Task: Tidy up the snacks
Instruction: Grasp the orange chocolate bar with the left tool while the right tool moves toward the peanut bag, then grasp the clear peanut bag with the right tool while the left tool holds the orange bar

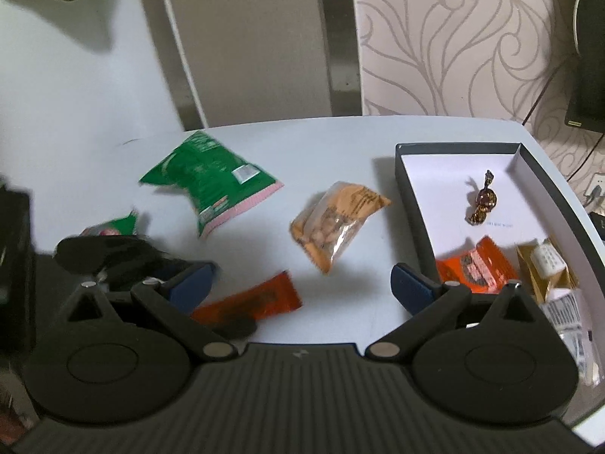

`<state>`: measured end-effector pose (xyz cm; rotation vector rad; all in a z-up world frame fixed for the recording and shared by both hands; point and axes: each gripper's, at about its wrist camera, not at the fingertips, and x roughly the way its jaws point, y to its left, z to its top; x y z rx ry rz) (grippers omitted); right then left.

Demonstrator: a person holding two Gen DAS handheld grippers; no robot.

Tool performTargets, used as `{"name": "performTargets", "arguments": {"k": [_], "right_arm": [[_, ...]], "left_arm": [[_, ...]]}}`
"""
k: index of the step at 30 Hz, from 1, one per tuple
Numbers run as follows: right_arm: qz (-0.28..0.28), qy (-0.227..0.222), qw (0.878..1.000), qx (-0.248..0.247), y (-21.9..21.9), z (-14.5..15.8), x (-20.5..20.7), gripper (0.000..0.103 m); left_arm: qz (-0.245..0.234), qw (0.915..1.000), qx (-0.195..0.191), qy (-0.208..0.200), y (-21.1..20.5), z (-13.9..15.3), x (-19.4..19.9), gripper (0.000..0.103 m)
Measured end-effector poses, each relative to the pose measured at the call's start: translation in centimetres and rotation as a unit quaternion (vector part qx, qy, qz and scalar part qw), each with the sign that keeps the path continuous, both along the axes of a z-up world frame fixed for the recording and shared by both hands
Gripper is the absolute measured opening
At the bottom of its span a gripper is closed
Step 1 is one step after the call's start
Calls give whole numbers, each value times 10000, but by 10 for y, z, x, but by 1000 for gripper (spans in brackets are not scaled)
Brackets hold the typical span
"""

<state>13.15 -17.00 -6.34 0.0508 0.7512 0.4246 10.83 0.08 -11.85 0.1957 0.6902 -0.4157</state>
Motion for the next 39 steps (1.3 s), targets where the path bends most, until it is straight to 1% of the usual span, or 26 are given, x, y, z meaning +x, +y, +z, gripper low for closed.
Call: {"name": "performTargets", "arguments": {"k": [2,4,5,6,8,10,13,15,17,18,20,21,24,28,31,33,34,35,36,37,39], "right_arm": [[-93,52,9999,-47,4,-3,14,102],[-170,164,9997,-119,9,-10,28,101],[-219,225,9994,-141,11,-13,34,101],[-286,280,9990,-180,12,-18,41,101],[-394,298,9986,-201,15,-23,49,101],[-454,279,9982,-258,21,-28,57,101],[-551,167,9976,-382,29,-32,66,102],[-647,238,9967,-421,33,-37,74,102],[-747,399,9945,-620,38,-46,83,103],[-735,334,9939,-753,42,-49,84,103],[-534,284,9949,-804,48,-54,85,103],[-478,296,9940,-942,52,-56,85,103],[-448,339,9942,-918,54,-56,89,103],[-357,517,9935,-946,53,-54,97,103],[-297,465,9938,-962,54,-53,97,103],[-245,406,9947,-909,54,-52,95,99],[-261,354,9948,-916,54,-51,93,94],[-249,306,9949,-933,53,-50,91,84],[-195,286,9956,-871,52,-49,91,71],[-227,261,9958,-848,50,-47,91,69],[-184,276,9963,-796,49,-46,90,68]], "left_arm": [[113,9999,-38,-53,-1,0,-4,66],[156,9998,-66,-83,-5,2,-11,48],[192,9997,-87,-81,-7,2,-14,41],[233,9996,-99,-86,-10,3,-16,29],[397,9990,-194,-48,-11,3,-18,26],[482,9984,-292,-24,-11,1,-19,25],[504,9983,-288,-14,-12,3,-20,25],[524,9982,-291,-21,-12,2,-19,25],[550,9981,-276,-32,-13,1,-19,25],[570,9980,-274,-32,-13,2,-20,25],[598,9978,-271,-31,-13,1,-21,25],[604,9978,-268,-27,-14,1,-21,25],[617,9978,-246,-26,-14,1,-22,26],[649,9976,-230,-21,-16,1,-22,26],[668,9975,-223,-21,-17,2,-22,26],[677,9975,-208,-28,-18,2,-22,26],[684,9974,-205,-32,-18,2,-22,26],[692,9974,-196,-37,-19,2,-22,26],[693,9974,-188,-40,-19,2,-22,26],[695,9974,-183,-45,-19,2,-22,26],[706,9973,-181,-45,-19,1,-22,26]]}}
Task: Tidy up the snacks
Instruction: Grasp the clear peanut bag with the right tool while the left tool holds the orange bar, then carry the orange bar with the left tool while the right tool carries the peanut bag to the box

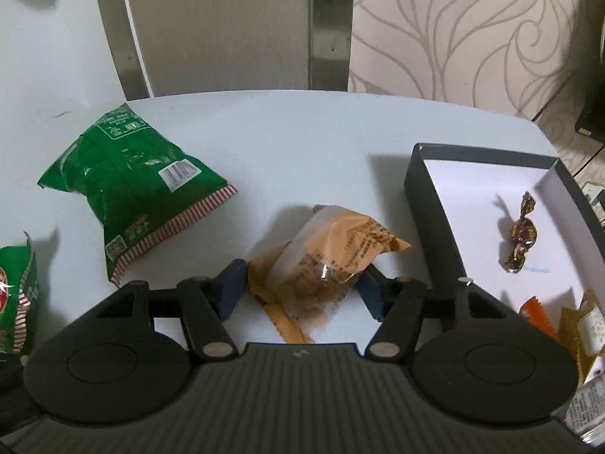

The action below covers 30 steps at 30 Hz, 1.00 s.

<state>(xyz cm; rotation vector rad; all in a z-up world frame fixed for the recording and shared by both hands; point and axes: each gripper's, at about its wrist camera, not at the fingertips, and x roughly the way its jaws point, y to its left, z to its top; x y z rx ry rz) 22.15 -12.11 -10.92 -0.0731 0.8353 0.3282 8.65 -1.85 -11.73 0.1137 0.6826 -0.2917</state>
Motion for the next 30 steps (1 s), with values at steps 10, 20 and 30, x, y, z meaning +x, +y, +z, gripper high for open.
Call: {"name": "performTargets", "arguments": {"k": [10,20,30], "right_arm": [[184,-58,9998,-44,-4,0,-24,67],[86,-105,9997,181,-26,9,-64,66],[51,-319,9977,590,-44,34,-109,66]], "left_arm": [[66,10000,31,-48,-3,-2,-4,24],[183,9998,-127,-4,2,0,-19,24],[284,9992,-279,53,13,5,-27,23]]}}
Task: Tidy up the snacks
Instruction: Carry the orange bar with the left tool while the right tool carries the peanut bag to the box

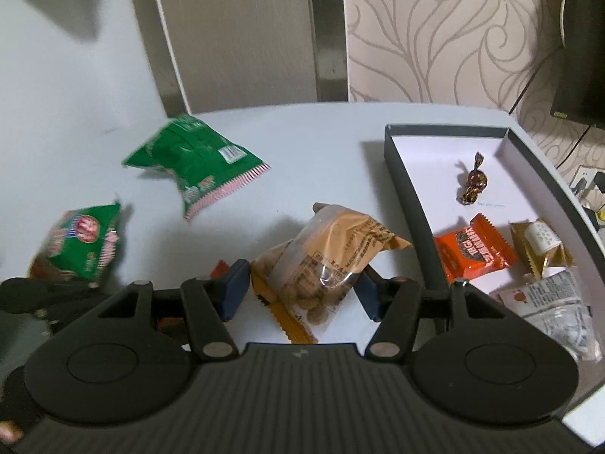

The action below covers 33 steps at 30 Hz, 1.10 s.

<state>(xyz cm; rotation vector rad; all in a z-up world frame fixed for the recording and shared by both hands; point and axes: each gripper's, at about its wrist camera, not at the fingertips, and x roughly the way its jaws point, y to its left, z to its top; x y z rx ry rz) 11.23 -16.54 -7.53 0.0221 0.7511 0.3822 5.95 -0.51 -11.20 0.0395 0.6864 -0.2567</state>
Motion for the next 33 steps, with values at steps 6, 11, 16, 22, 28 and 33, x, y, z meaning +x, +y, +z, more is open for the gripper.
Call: {"name": "performTargets", "arguments": {"k": [6,11,16,22,28,33], "right_arm": [[-72,-216,9996,142,-13,23,-20,66],[-277,-334,9988,244,-36,38,-27,66],[-539,-456,9970,329,-66,48,-33,66],[-940,-414,9942,305,-108,45,-35,66],[-1209,-207,9923,181,-144,26,-32,66],[-1226,-22,9924,103,-164,12,-22,66]], "left_arm": [[-55,9996,-78,-271,-4,19,8,23],[-154,9985,-151,-498,-17,36,21,23],[-416,9965,-195,-703,-41,53,35,23],[-749,9933,-164,-859,-86,65,67,23],[-887,9923,-52,-861,-136,61,106,23],[-819,9936,84,-772,-165,51,136,23]]}}
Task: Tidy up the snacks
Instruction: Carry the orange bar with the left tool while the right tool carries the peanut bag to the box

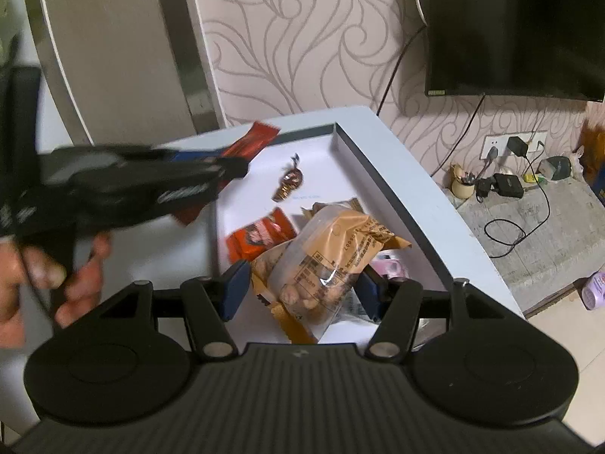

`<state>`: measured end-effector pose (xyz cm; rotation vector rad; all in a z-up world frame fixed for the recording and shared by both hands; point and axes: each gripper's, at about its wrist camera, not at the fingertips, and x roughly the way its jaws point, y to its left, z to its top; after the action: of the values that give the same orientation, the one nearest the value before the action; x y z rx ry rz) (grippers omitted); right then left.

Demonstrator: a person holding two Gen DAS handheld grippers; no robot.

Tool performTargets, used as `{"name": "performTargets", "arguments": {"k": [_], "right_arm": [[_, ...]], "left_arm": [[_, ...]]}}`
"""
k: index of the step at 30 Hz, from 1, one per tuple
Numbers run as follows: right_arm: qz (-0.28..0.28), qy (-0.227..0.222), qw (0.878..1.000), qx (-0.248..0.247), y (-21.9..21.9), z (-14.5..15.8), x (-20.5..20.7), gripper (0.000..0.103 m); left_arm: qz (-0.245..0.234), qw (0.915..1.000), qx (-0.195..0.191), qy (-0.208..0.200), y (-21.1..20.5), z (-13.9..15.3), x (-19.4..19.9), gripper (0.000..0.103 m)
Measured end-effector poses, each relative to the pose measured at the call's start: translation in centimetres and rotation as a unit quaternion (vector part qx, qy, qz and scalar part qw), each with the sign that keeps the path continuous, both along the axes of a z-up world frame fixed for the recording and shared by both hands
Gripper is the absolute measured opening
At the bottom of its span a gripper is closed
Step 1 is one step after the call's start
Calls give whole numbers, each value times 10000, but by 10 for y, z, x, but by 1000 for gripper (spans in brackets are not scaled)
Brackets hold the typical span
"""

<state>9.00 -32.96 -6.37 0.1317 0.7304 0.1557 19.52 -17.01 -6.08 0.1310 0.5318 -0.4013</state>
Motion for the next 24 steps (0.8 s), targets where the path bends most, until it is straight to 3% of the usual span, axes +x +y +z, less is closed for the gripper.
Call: {"name": "performTargets", "arguments": {"k": [15,17,19,20,22,24], "right_arm": [[496,130,9973,-521,13,-18,42,67],[490,72,9969,-606,15,-18,40,71],[477,-28,9967,-659,17,-17,39,85],[448,-99,9964,-714,18,-14,37,89],[437,-201,9958,-779,19,-11,35,92],[407,-279,9955,-810,18,-6,30,96]], "left_arm": [[272,9993,190,163,-22,-18,32,25],[199,9996,189,113,-21,-18,28,30],[179,9997,145,46,-20,-16,26,51],[207,9997,101,-4,-18,-13,23,57],[305,9994,21,-149,-14,-8,17,76],[383,9988,-2,-301,-9,-1,9,78]]}}
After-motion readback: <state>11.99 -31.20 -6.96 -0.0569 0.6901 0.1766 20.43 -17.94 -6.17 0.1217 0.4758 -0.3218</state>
